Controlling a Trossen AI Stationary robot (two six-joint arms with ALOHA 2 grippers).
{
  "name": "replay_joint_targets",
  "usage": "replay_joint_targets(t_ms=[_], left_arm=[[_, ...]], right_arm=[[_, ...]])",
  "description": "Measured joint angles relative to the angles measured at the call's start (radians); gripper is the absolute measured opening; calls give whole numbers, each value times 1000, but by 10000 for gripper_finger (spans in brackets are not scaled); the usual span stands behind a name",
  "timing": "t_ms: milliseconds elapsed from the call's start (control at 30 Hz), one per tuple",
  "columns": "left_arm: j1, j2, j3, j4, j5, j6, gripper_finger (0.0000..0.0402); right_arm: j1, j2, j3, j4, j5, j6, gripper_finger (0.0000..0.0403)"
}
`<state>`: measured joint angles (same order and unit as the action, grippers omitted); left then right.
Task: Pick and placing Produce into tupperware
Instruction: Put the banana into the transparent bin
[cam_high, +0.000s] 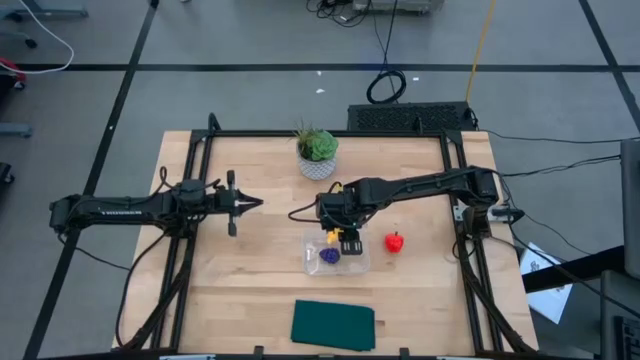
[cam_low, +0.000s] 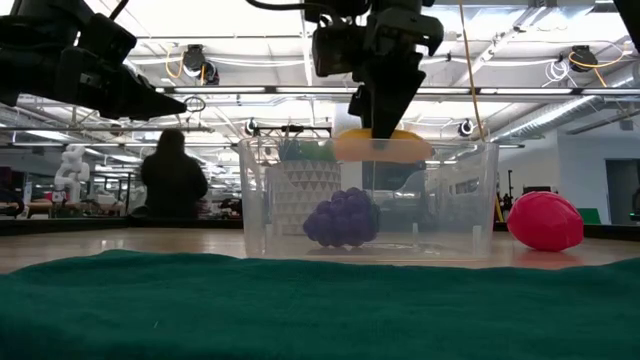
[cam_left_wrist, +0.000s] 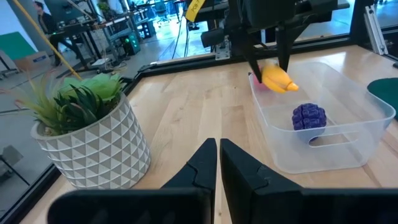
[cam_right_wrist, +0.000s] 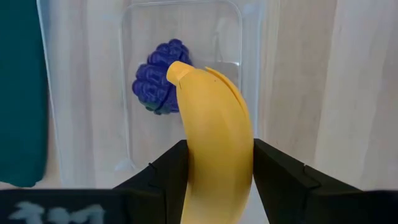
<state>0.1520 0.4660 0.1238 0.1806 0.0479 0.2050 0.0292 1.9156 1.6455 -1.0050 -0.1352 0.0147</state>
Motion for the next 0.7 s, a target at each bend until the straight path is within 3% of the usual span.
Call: replay_joint_targets(t_ms=[700], left_arm=[[0, 0, 0, -5, -4, 4, 26]], right_arm=[[-2, 0, -2, 11, 0, 0, 155]])
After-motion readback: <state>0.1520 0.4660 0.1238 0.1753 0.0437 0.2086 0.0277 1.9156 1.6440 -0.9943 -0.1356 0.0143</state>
